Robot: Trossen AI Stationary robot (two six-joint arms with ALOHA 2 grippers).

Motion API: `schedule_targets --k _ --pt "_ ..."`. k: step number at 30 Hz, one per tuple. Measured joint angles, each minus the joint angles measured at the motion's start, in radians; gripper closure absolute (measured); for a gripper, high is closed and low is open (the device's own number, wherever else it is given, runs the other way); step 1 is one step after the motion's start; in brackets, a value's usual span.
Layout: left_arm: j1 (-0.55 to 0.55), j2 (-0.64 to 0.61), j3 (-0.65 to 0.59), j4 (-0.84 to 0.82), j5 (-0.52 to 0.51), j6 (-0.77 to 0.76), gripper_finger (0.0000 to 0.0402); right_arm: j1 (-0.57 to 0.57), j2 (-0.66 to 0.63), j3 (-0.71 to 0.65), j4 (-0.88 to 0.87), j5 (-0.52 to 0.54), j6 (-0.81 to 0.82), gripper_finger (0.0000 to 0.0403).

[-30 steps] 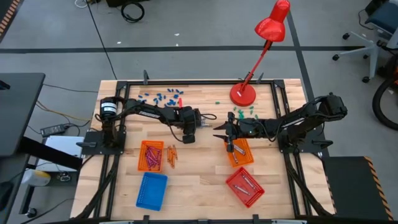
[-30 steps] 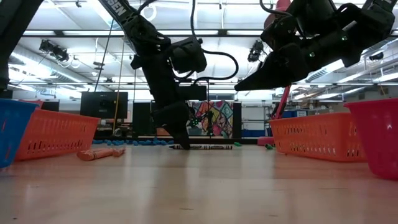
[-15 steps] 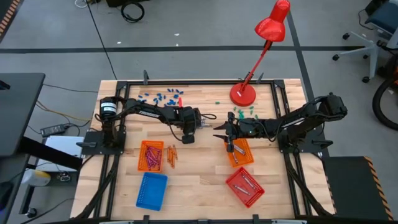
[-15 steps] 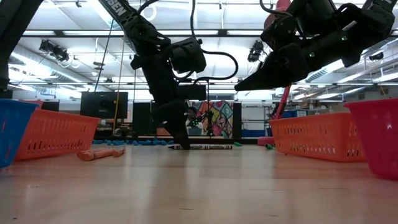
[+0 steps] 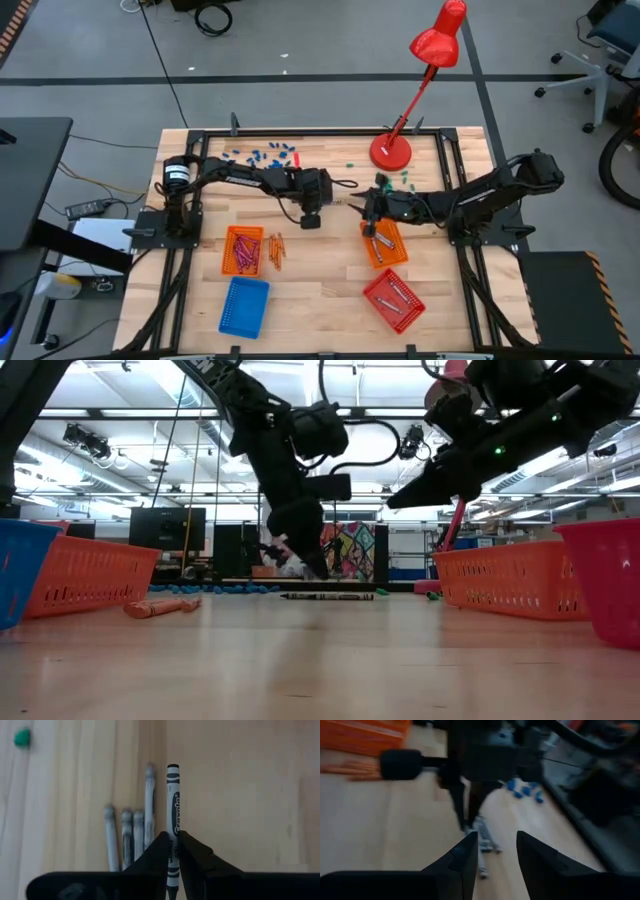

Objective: Sort crayons
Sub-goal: Put the black crayon into the right orange bin

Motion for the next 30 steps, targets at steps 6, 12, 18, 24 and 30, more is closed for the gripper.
schedule_targets --k 6,12,18,24,30 --pt "-0.022 -0.002 0.011 0.091 0.0 0.0 0.0362 0.026 -0.126 0.0 -0.162 0.238 0.012 0.0264" --pt "-0.065 -0.002 0.011 0.265 -0.003 0.016 0.0361 0.035 -0.291 0.0 -0.324 0.361 0.097 0.0264" --pt "-0.117 -0.002 0.011 0.42 -0.003 0.067 0.0361 0.035 -0.426 0.0 -0.462 0.405 0.189 0.0264" --pt "-0.163 0.042 0.014 0.641 -0.003 0.166 0.0361 0.035 -0.51 0.0 -0.528 0.405 0.242 0.0264" --pt "-0.201 0.13 0.011 0.876 -0.001 0.246 0.0361 0.036 -0.557 0.0 -0.567 0.395 0.281 0.0264"
